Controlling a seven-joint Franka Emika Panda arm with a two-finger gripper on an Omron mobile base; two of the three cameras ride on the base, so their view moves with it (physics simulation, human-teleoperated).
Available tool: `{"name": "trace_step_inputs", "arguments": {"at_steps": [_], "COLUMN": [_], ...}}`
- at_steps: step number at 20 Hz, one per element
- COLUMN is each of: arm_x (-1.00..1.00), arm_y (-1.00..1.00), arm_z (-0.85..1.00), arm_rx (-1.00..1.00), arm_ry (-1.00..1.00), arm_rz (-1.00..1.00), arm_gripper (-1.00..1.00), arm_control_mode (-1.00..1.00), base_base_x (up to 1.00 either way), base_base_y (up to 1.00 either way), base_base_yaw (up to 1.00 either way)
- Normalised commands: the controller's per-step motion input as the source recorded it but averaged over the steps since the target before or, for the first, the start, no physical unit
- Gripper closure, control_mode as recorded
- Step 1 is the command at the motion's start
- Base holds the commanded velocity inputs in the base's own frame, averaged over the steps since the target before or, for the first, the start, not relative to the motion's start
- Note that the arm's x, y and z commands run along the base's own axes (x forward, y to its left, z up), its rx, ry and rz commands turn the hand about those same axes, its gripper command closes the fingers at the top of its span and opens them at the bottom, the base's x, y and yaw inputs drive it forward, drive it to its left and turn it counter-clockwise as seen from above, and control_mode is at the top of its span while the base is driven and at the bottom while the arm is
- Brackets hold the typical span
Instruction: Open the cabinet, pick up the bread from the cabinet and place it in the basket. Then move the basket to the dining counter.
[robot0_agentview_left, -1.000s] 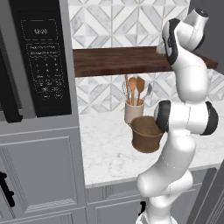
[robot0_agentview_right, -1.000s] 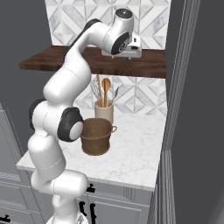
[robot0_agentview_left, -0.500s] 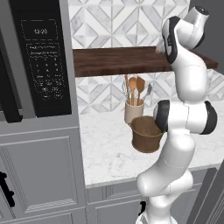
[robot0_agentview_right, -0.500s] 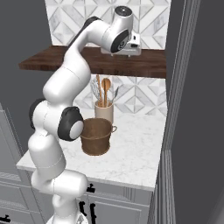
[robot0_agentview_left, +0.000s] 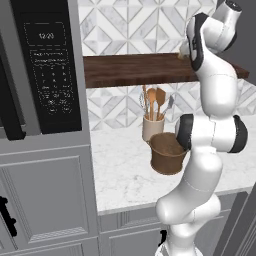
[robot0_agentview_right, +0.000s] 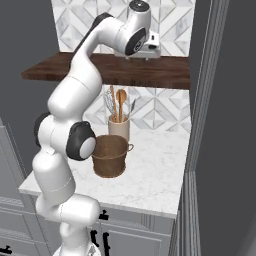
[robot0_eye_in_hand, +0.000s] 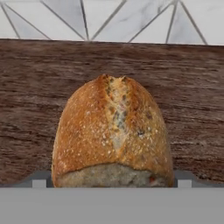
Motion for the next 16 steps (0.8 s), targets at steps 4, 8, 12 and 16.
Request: {"name": "trace_step_inputs", "arguments": {"at_steps": [4, 8, 12, 16], "arm_x": [-0.33, -0.34, -0.56, -0.85], "arm_y": [0.15, 0.26, 0.22, 0.14], "arm_z": [0.05, 0.01, 0.01, 0.00], "arm_rx": [0.00, 0.00, 0.00, 0.00], "arm_ry": [-0.02, -0.04, -0.05, -0.02], "arm_rz": [0.00, 0.00, 0.00, 0.02], "arm_gripper": [-1.00, 1.00, 1.00, 1.00], "arm_control_mode": [-1.00, -1.00, -1.00, -1.00], "base_base_x": [0.00, 0.00, 0.00, 0.00], "base_base_y": [0.00, 0.00, 0.00, 0.00], "base_base_yaw": [0.00, 0.00, 0.00, 0.00]}}
